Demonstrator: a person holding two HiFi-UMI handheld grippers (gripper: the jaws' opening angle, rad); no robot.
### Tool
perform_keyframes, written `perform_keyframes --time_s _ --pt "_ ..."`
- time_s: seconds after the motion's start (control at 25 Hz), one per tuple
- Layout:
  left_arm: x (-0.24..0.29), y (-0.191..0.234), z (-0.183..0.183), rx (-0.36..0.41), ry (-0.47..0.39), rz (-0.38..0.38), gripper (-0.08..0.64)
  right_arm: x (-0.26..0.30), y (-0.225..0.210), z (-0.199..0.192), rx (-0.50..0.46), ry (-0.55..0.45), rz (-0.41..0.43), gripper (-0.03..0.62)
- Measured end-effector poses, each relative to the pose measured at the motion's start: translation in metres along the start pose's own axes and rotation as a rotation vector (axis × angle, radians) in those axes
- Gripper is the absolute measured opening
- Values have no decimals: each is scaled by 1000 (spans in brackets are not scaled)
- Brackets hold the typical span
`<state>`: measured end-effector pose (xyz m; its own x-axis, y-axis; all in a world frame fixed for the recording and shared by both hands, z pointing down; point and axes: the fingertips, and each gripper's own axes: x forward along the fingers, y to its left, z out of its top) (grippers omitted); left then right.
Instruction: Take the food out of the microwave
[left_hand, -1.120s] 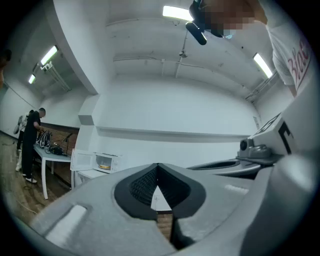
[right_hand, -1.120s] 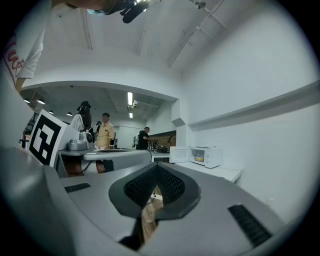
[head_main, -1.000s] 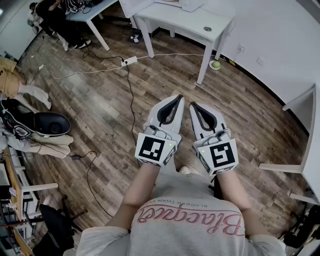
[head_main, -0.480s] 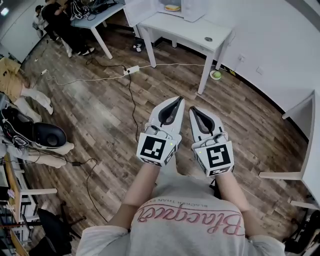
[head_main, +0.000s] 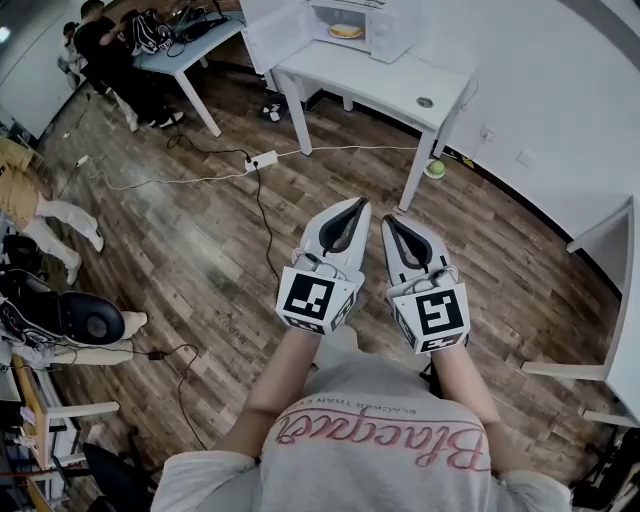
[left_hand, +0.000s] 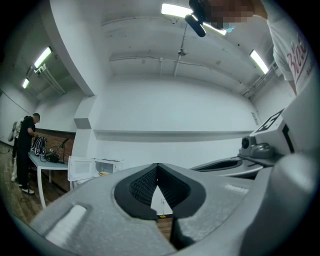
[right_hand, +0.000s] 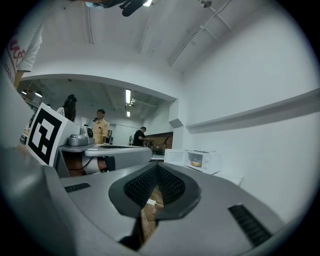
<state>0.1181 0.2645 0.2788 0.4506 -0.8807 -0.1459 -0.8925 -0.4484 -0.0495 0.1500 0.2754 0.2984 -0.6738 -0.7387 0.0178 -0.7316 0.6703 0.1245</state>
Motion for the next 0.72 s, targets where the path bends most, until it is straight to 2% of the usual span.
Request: perform_keyframes --time_s 0.72 --pt "73 136 -13 -16 17 -60 5 154 -16 8 2 11 -39 11"
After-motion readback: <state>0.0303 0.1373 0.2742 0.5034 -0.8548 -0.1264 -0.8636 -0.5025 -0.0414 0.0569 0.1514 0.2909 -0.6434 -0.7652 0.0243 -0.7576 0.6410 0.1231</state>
